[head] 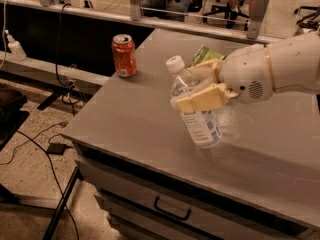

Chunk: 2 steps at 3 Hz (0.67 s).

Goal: Place blue plastic bottle upright

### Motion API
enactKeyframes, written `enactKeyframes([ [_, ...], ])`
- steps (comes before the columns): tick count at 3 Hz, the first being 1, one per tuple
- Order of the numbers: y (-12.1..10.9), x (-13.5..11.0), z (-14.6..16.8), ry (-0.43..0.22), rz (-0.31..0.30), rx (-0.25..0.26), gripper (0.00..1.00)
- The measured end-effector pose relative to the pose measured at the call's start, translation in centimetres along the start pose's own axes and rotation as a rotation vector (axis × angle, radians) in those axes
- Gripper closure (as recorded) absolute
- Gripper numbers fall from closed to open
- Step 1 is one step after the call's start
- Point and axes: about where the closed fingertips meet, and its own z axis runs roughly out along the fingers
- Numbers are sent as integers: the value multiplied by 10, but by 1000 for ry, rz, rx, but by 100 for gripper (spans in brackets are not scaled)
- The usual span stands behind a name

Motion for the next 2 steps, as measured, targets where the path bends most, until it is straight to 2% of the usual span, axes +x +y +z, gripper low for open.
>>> enactKeyframes([
  [2,3,-8,-1,-22,-1,-5,100],
])
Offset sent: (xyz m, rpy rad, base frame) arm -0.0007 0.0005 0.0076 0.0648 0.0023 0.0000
